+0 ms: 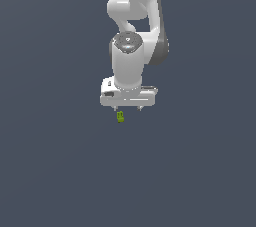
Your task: Pick up the object and move it to a goal position.
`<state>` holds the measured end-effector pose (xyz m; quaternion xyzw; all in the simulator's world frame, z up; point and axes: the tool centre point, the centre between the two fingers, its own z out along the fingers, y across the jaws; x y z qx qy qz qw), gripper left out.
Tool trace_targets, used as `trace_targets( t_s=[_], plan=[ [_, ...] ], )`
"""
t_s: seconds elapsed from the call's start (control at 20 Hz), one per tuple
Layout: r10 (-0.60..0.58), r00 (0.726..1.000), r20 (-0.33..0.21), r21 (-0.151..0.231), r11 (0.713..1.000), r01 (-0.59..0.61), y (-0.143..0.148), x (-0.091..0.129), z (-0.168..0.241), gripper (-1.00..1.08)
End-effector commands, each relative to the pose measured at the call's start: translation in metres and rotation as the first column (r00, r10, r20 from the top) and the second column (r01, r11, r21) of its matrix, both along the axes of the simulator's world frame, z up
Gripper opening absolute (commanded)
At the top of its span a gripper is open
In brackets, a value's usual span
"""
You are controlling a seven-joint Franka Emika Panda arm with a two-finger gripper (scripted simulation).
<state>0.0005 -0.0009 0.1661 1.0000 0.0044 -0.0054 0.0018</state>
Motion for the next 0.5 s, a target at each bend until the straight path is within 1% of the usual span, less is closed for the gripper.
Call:
trace_targets(
  t_s=[0.0,0.15,0.45],
  plan=[
    [0.000,1.000,0.000,0.000,1.000,0.000,0.000,0.000,0.000,1.00],
    [-0.004,1.000,0.007,-0.004,1.000,0.004,-0.003,0.002,0.003,1.00],
    [-0.022,0.999,0.039,-0.021,1.000,0.023,-0.018,0.010,0.019,1.00]
  ],
)
